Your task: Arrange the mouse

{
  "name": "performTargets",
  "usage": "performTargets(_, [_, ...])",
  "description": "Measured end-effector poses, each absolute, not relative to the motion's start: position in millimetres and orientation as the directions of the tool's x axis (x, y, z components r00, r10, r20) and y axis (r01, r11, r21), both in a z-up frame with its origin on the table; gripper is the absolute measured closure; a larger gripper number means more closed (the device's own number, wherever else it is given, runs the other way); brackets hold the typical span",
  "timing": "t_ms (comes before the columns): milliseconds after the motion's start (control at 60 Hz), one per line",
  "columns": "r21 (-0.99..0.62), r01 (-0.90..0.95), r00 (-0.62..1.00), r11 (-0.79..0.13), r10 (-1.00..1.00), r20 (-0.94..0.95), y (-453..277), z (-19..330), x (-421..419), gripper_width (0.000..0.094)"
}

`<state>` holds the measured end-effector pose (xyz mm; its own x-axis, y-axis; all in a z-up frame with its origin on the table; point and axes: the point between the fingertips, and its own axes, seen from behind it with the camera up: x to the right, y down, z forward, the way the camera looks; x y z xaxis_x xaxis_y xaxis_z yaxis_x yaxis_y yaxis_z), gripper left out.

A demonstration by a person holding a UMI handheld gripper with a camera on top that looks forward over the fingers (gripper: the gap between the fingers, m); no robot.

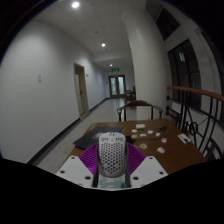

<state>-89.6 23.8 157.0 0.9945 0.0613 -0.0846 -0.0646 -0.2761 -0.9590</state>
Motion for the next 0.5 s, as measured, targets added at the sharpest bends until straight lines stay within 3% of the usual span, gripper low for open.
performTargets(183, [-0.887,0.012,0.996,-0.462,0.08,-0.029,23.7,29.9,-163.6,0.0574])
performTargets(267, [-0.854,0.019,0.997,-0.52,0.076,-0.025,9.4,-2.9,-180.5,0.0574])
performTargets(317, [-0.854,0.023,0.998,-0.52,0.064,-0.012,9.7,-11.4,-180.4,0.0567])
performTargets(500, [-0.841,0.144,0.987,-0.522,0.131,0.088,10.5,-13.5,-179.7,0.0405])
